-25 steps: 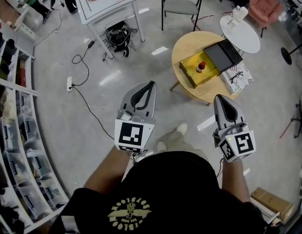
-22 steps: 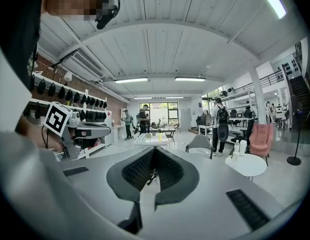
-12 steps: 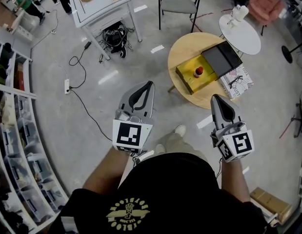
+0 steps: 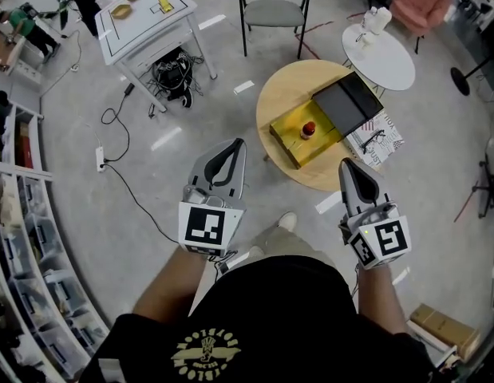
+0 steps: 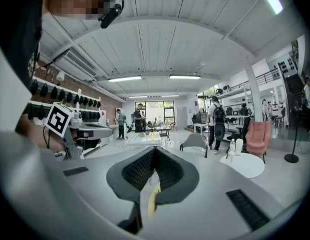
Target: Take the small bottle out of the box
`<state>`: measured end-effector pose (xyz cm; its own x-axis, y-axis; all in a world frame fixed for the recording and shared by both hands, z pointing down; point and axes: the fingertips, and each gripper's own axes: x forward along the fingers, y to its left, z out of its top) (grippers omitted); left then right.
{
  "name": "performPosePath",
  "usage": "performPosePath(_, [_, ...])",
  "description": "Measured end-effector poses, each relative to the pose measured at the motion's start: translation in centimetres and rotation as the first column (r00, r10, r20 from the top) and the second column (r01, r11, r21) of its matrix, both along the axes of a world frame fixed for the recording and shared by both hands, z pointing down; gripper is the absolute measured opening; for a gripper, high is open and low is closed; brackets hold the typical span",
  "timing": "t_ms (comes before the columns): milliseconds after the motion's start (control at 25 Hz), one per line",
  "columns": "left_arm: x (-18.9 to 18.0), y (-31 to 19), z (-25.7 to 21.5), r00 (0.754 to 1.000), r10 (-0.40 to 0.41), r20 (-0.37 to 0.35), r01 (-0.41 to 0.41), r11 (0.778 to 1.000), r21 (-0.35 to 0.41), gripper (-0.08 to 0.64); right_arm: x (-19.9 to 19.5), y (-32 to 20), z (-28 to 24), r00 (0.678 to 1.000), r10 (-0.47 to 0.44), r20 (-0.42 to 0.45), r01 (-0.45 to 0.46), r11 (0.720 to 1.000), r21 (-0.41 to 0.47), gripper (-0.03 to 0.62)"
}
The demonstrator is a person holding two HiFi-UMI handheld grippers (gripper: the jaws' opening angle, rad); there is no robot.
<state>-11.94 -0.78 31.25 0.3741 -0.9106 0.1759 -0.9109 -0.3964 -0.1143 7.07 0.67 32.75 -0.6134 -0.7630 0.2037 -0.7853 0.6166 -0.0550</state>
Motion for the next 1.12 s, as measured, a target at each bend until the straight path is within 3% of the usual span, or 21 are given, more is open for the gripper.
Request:
performPosePath(160, [1.5,-2.3,-0.3,1.0,0.011,-0.024,-0.01,1.0,0.016,0.014,1.2,-1.9,0.1,1.0,0.009,0.002,-0.009,1.0,-0.004,0.014])
performPosePath(360, [2.5,-4.8,-0.5,1.0,0.003,0.021,-0.003,1.0,0.008,0.014,2.5,-4.5,-0.2,1.0,0.006,0.007,-0.006,1.0,0.001,0.014])
performPosePath(480, [3.4,-6.5,-1.4,1.0,-0.002,-0.017,0.003,1.0,0.029,0.014,3.2,-6.4,-0.8,1.0,0.0,0.013,0.0,1.0,0.006,0.014])
performPosePath(880, [6.5,-11.6,-2.3,1.0,-0.007,-0.004,0.007,0.999,0.053,0.014,5.5,-11.5,-1.3,0.999,-0.026,0.031,0.025,0.999,0.022,0.015])
performPosePath(1120, [6.6,-12.3,-0.9,1.0,-0.018,-0.009,0.018,1.0,0.022,0.014,5.6,-12.8,0.1,0.999,-0.033,0.04,0.034,0.999,-0.007,0.014])
